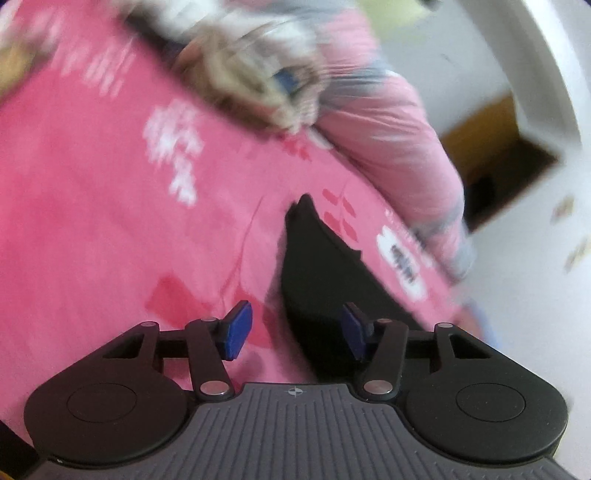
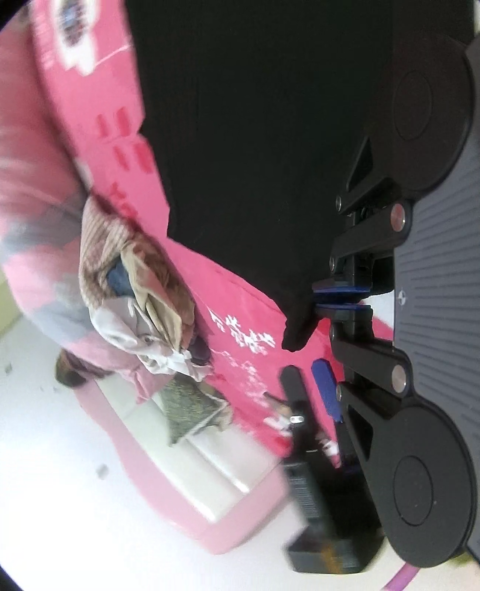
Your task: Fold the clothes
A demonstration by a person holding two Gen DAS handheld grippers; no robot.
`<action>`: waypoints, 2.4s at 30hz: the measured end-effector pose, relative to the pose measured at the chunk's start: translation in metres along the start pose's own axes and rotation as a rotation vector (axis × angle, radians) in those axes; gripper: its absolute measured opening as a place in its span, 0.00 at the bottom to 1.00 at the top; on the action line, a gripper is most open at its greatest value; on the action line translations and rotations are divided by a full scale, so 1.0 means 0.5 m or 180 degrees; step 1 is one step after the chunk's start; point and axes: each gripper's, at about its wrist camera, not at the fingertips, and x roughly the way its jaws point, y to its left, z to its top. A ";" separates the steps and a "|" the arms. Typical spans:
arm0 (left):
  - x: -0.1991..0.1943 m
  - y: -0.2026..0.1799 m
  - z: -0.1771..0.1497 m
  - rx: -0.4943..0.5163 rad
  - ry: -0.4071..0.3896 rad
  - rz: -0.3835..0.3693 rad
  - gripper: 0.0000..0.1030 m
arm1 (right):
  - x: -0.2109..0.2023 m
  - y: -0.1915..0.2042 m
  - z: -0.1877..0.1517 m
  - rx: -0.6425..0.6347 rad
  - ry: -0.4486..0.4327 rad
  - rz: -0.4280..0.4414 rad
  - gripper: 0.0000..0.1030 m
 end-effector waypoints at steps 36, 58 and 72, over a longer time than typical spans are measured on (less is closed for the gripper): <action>-0.003 -0.013 -0.037 0.0797 0.0013 0.0003 0.61 | 0.046 0.143 -0.080 -0.2268 -0.0031 -0.0740 0.04; 0.083 0.020 -0.031 -0.0713 0.0483 -0.0696 0.54 | 0.029 0.117 -0.080 -0.1681 -0.0197 -0.0521 0.04; 0.081 0.000 -0.043 -0.0342 0.0328 -0.0461 0.08 | -0.051 0.038 0.068 -0.0710 -0.0043 -0.0557 0.34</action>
